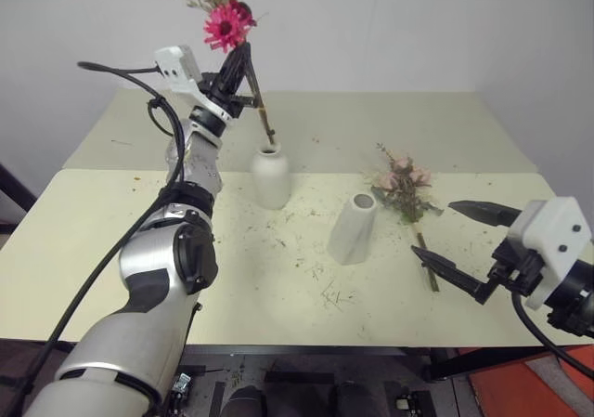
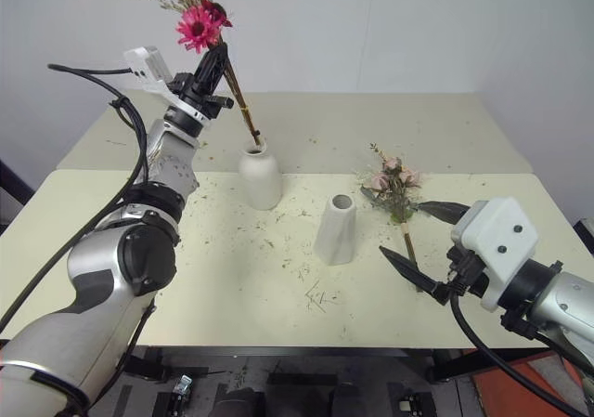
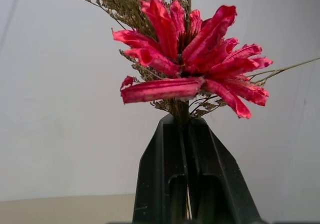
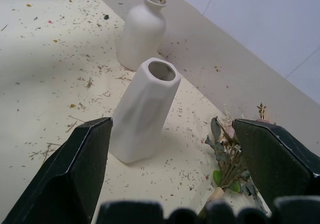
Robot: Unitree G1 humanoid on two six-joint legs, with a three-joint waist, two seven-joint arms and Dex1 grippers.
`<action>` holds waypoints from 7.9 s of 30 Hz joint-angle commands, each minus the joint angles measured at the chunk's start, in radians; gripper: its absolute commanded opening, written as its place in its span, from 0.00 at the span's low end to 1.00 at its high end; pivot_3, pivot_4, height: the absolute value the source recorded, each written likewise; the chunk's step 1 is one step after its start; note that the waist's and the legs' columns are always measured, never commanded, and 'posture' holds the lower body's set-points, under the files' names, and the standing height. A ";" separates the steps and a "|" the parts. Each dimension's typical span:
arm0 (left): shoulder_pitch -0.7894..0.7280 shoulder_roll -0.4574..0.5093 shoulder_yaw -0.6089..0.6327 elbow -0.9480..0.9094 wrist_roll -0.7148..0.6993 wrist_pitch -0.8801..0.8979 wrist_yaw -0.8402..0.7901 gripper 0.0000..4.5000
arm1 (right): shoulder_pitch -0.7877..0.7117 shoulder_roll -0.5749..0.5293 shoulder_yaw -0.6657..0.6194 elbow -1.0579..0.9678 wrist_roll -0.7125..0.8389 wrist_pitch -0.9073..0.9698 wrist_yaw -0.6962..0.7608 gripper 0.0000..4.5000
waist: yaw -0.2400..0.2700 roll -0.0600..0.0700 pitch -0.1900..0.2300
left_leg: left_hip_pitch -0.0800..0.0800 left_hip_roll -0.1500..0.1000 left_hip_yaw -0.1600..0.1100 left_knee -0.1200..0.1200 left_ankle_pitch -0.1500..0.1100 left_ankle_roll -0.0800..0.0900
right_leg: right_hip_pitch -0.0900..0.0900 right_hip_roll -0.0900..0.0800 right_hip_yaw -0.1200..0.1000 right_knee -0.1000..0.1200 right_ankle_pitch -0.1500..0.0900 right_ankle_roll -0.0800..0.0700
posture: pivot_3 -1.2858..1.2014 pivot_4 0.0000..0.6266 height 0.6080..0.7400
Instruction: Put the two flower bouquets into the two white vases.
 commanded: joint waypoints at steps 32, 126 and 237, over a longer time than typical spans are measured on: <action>0.109 -0.013 -0.113 0.004 0.153 -0.119 0.012 0.53 | -0.077 -0.082 -0.100 -0.009 0.152 0.065 -0.055 1.00 | 0.000 0.000 0.000 | 0.000 0.000 0.000 0.001 -0.001 0.001 | 0.000 0.000 0.000 0.001 0.000 0.000 | 0.52 0.24 1.00; 0.713 0.476 -0.423 -1.171 -0.051 0.324 -0.529 1.00 | -0.746 0.558 0.285 0.338 -0.037 -0.225 -0.419 0.04 | -0.031 0.009 -0.004 | -0.004 0.003 0.002 0.002 -0.003 0.005 | -0.011 0.002 0.005 0.014 0.001 -0.003 | 0.52 0.24 1.00; 0.762 0.527 -0.396 -1.220 -0.049 0.342 -0.483 1.00 | -0.390 0.720 0.574 0.391 -0.241 -0.477 -0.317 0.47 | -0.030 0.009 -0.004 | -0.004 0.004 0.002 0.001 -0.003 0.005 | -0.012 0.003 0.006 0.013 0.001 -0.003 | 0.52 0.24 1.00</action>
